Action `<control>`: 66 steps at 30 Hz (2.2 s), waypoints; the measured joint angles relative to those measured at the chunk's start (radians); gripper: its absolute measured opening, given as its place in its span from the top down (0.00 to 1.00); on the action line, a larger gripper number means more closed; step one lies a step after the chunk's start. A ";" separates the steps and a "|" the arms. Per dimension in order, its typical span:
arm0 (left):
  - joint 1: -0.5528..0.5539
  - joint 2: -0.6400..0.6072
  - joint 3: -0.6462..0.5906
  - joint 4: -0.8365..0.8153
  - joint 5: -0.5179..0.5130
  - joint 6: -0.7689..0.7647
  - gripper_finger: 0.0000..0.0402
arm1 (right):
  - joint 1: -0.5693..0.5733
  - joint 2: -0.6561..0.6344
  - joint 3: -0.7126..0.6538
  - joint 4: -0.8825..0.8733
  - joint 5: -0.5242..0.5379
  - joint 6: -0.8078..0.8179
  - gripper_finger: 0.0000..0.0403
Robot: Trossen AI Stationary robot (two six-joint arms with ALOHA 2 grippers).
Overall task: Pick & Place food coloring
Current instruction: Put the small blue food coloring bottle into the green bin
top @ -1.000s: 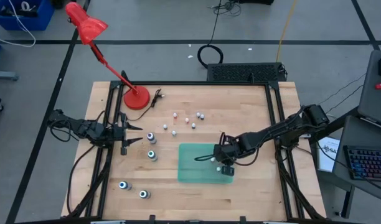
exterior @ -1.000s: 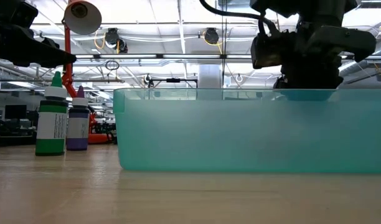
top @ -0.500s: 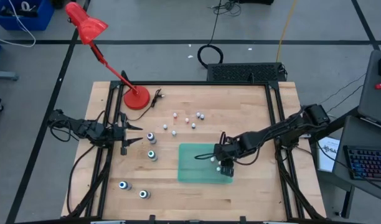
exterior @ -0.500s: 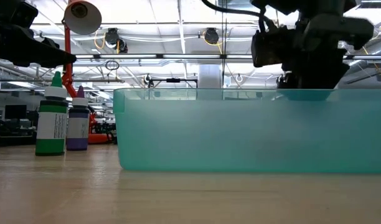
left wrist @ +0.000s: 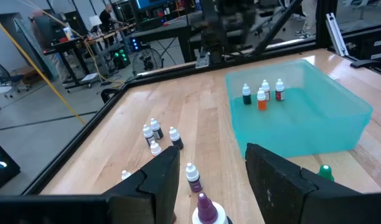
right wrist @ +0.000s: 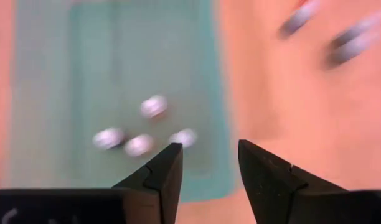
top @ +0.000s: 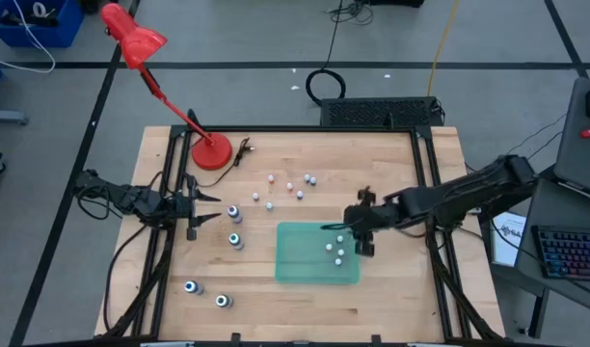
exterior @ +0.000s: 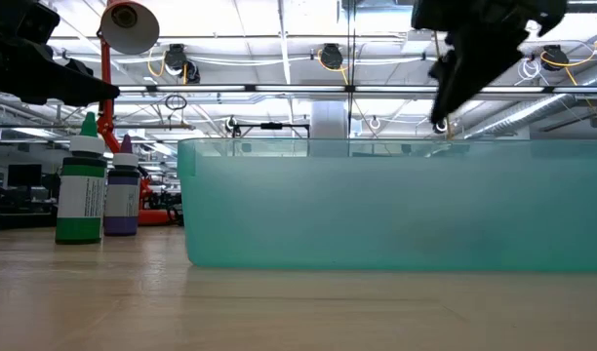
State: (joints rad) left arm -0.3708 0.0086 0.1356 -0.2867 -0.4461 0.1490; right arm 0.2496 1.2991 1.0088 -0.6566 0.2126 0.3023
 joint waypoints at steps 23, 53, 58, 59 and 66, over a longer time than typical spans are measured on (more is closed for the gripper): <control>0.000 0.000 0.000 0.126 0.000 -0.023 0.54 | -0.449 -0.118 -0.263 0.580 -0.039 -0.370 0.65; 0.000 0.000 0.000 0.126 0.000 -0.023 0.54 | -0.571 0.531 0.260 0.282 -0.222 -0.446 0.65; 0.000 0.000 0.000 0.126 0.000 -0.023 0.54 | -0.580 0.532 0.260 0.282 -0.220 -0.447 0.65; 0.000 0.000 0.000 0.126 0.000 -0.023 0.54 | -0.584 0.536 0.260 0.283 -0.220 -0.447 0.65; 0.000 0.000 0.000 0.126 0.000 -0.023 0.54 | -0.591 0.590 0.259 0.294 -0.222 -0.446 0.65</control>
State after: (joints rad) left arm -0.3709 0.0082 0.1353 -0.1604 -0.4461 0.1261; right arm -0.3412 1.8890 1.2678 -0.3631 -0.0090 -0.1432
